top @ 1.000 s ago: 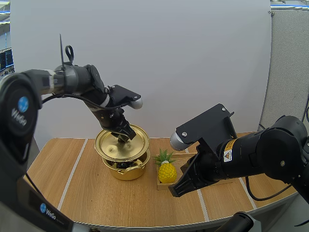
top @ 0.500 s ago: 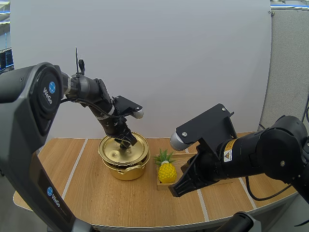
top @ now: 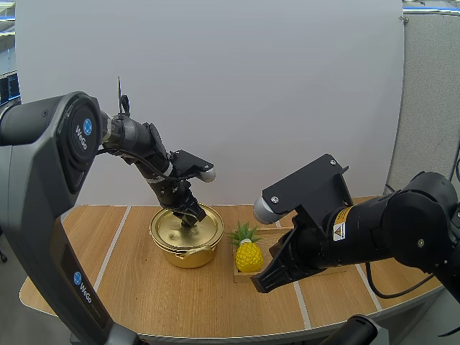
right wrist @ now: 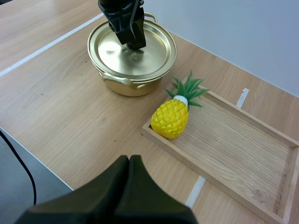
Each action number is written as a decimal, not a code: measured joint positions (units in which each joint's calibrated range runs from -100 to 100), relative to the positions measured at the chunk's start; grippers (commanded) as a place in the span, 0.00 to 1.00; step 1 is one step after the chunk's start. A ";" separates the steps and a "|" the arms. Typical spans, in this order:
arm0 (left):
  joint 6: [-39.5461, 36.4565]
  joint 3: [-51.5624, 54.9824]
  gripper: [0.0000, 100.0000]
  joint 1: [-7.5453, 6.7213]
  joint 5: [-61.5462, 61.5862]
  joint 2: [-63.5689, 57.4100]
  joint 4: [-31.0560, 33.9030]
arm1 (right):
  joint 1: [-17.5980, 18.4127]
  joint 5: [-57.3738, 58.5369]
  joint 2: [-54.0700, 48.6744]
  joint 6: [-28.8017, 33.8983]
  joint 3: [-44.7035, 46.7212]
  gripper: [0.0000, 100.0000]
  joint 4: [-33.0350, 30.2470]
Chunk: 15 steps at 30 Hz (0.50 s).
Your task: Open the pot, put the grape inside, and close it
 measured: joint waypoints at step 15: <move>0.56 -0.30 1.00 0.00 3.53 0.57 -1.63 | 0.00 0.00 0.00 0.00 0.00 0.00 0.00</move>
